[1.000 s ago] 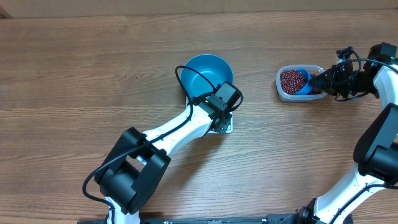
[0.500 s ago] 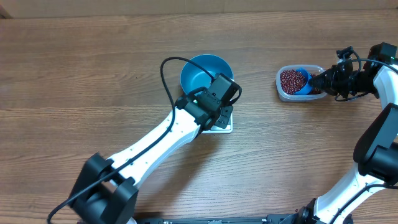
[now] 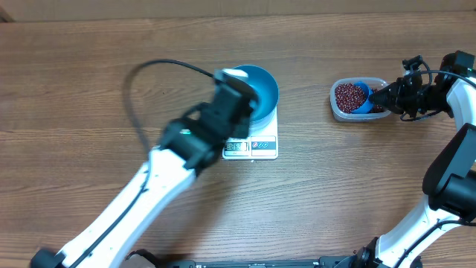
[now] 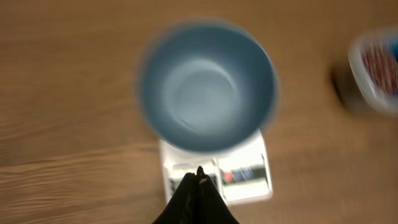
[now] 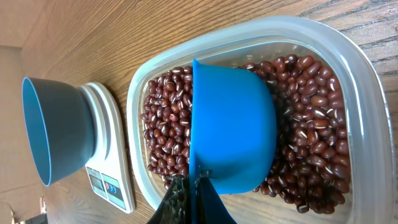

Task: Scoop item into bowl and weigh 150g on scale
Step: 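Raise the left gripper away from the scale back to the left, then lift the bean-filled blue scoop out of the tub with the right gripper, then carry the filled scoop left over the teal bowl with the right gripper, then tilt the scoop to pour beans into the teal bowl, right gripper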

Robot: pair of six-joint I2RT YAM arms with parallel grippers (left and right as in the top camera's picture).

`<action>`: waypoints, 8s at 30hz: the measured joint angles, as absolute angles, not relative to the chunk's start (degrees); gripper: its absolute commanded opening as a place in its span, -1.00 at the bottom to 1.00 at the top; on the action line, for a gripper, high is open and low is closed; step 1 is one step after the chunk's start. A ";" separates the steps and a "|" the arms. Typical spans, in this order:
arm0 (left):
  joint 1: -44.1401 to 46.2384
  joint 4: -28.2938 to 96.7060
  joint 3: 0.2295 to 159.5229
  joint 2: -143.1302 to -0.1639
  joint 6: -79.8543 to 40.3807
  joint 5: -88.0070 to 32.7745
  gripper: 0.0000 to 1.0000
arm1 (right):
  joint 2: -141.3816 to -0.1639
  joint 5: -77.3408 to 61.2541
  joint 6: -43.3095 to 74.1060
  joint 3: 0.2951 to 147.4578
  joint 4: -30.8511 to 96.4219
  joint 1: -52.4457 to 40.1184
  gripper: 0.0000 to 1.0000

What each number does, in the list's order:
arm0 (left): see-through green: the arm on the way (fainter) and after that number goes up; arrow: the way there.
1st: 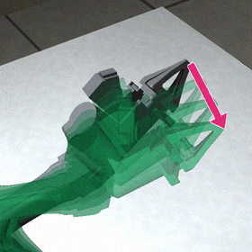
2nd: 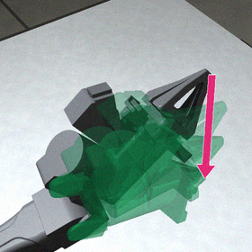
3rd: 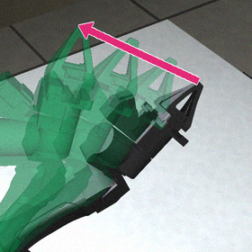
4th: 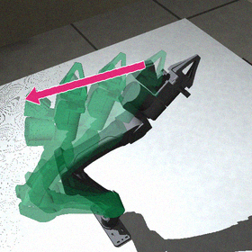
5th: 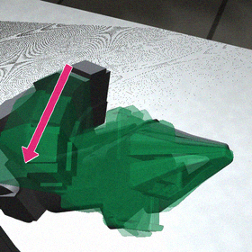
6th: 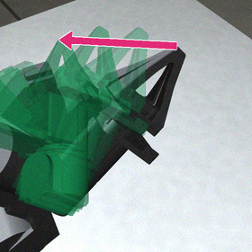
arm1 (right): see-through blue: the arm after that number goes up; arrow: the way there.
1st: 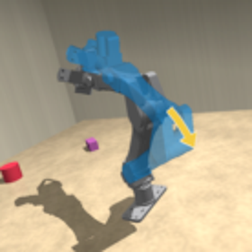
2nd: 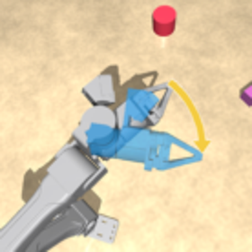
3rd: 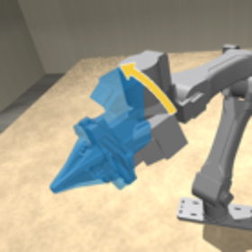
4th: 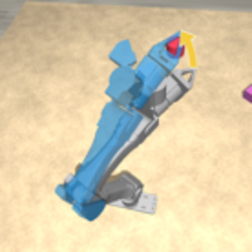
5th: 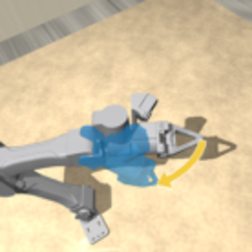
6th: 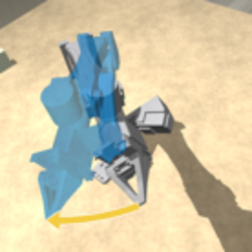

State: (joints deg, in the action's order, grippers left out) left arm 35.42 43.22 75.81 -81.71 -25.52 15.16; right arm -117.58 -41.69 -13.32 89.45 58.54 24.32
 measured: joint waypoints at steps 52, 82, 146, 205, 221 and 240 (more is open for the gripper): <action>-6.00 33.95 82.15 -95.98 -18.20 -26.33 -0.81 | -117.54 -42.65 -8.16 89.17 59.79 24.40 -0.93; -6.00 39.05 82.17 -95.98 -17.58 -31.46 0.99 | -119.61 -55.22 -8.45 87.94 63.18 33.12 -0.93; -6.00 39.05 82.17 -95.98 -17.58 -31.24 0.99 | -119.66 -85.76 -24.01 87.77 72.84 38.11 -0.92; -6.00 39.05 82.17 -95.98 -17.58 -31.24 0.99 | -119.66 -70.63 -10.13 103.04 58.67 -3.66 -0.93; -6.00 39.05 82.17 -95.98 -17.58 -31.24 0.99 | -119.66 -40.77 -10.28 111.22 60.69 -11.11 -0.92; -6.00 39.05 82.17 -95.98 -17.58 -31.24 0.99 | -119.66 -21.06 -20.01 111.24 60.69 -22.65 -0.93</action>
